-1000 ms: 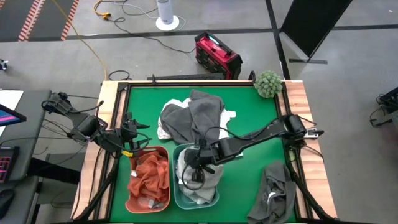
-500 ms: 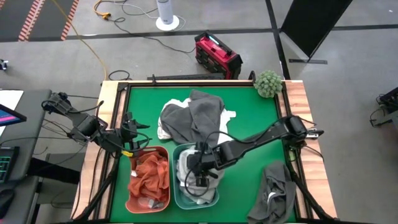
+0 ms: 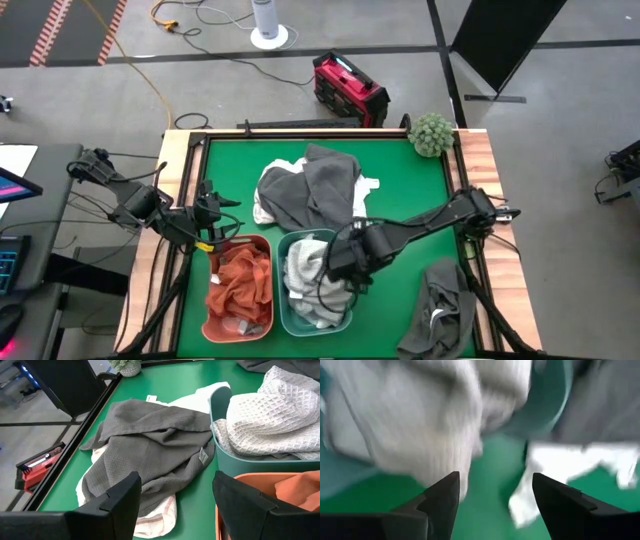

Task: Sort towels by color in basket
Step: Put the light gray towel into the green bin

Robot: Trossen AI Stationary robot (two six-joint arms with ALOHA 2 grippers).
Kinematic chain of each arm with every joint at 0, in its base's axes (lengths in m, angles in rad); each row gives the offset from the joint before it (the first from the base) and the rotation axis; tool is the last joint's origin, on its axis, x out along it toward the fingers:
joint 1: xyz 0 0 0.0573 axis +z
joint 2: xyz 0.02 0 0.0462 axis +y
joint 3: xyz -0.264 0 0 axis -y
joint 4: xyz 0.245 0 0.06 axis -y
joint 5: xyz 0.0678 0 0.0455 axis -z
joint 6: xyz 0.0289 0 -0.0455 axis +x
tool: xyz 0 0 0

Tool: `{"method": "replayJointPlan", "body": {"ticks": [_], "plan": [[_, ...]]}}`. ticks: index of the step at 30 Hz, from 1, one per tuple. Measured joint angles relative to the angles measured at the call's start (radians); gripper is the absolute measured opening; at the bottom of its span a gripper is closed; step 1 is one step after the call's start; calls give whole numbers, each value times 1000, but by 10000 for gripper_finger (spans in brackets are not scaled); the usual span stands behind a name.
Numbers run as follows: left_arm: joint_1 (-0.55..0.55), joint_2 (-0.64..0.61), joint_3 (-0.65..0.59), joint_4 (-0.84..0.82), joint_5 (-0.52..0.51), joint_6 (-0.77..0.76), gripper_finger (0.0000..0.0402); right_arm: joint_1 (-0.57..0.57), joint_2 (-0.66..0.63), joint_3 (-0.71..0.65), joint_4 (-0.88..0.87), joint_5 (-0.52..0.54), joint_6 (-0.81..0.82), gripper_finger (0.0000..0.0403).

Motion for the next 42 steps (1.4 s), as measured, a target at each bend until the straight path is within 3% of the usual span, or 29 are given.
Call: {"method": "replayJointPlan", "body": {"ticks": [5,9,12,15,18,20,21,27,32,37,42], "plan": [[0,0,0,-2,0,0,235,46,8,-106,45,-98,45,275],[0,0,0,0,0,-1,235,59,8,-212,242,-99,9,274],[0,0,0,5,0,-2,235,50,11,-245,329,-41,-23,256],[0,0,0,5,0,-2,235,40,11,-242,343,-1,-47,195],[0,0,0,5,0,2,235,27,11,-226,361,4,-84,102],[0,0,0,5,0,12,235,20,11,-214,406,-33,-110,38],[0,0,0,5,-1,16,235,14,11,-206,432,-67,-123,25],[0,0,0,5,-2,16,235,8,11,-162,638,-216,-137,46],[0,0,0,5,-2,12,235,-2,11,-162,814,-276,-169,27],[0,0,0,5,-2,10,235,-11,12,-163,808,-275,-174,26],[0,0,0,5,-3,11,235,-4,49,-163,753,-276,-195,58]]}}
